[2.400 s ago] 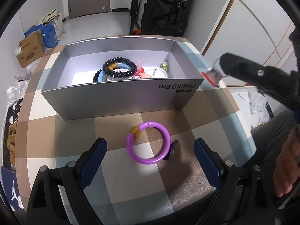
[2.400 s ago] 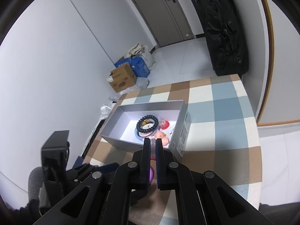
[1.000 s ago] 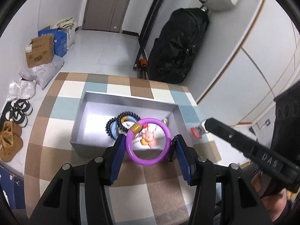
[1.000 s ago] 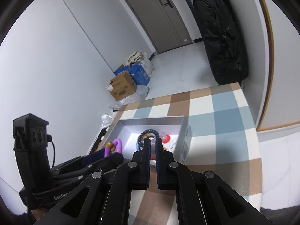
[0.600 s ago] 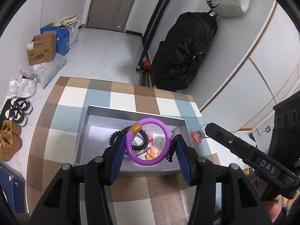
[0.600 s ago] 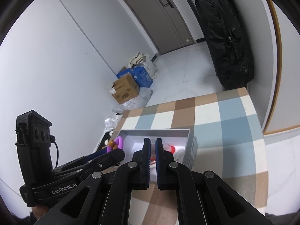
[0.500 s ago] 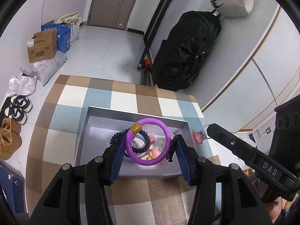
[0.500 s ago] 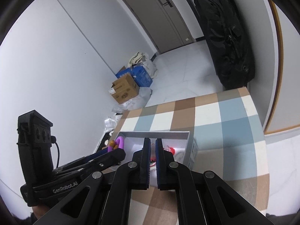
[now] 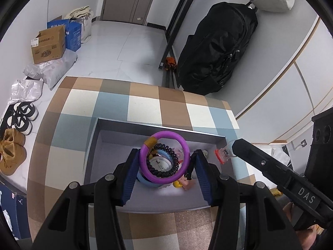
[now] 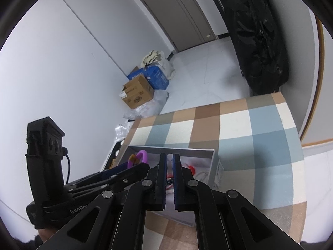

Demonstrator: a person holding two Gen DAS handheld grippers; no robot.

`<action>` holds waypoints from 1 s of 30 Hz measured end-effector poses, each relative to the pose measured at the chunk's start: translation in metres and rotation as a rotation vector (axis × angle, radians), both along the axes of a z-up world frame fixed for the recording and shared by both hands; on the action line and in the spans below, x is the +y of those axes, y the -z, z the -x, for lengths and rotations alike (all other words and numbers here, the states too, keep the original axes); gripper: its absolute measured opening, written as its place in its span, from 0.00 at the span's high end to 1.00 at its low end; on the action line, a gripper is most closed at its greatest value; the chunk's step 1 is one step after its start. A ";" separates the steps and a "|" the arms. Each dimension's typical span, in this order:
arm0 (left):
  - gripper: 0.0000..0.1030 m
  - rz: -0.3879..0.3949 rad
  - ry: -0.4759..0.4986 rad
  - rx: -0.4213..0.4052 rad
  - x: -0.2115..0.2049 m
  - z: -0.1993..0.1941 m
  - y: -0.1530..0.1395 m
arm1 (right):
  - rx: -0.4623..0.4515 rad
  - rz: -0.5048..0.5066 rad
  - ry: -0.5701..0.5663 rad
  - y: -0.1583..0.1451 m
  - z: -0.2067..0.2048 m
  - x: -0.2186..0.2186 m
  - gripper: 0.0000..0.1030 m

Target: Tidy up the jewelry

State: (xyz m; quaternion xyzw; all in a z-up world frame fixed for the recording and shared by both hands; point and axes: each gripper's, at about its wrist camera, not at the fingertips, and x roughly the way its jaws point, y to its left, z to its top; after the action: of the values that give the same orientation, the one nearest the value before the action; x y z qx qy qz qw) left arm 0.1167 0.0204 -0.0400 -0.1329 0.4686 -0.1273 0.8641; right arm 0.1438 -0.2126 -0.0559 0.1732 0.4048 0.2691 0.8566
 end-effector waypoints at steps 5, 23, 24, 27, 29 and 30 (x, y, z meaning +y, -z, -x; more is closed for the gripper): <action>0.54 0.026 0.018 0.023 -0.003 -0.001 0.001 | 0.018 0.005 0.011 0.005 -0.003 -0.003 0.93; 0.31 -0.049 -0.055 -0.113 0.001 0.011 -0.026 | -0.088 -0.007 0.065 -0.014 0.008 -0.020 0.31; 0.31 -0.064 -0.064 -0.119 0.001 0.013 -0.026 | -0.101 -0.001 0.068 -0.015 0.010 -0.020 0.26; 0.30 -0.106 -0.079 -0.150 0.000 0.017 -0.029 | -0.135 0.001 0.069 -0.019 0.016 -0.022 0.19; 0.30 -0.122 -0.086 -0.173 0.000 0.020 -0.029 | -0.156 0.000 0.064 -0.021 0.020 -0.022 0.16; 0.30 -0.136 -0.089 -0.185 0.000 0.022 -0.030 | -0.165 0.003 0.062 -0.022 0.022 -0.022 0.14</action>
State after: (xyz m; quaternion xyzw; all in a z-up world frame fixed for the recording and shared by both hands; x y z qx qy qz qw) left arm 0.0943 0.0199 -0.0098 -0.0825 0.3880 -0.0685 0.9154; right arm 0.1213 -0.2351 -0.0343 0.1618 0.3278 0.2554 0.8951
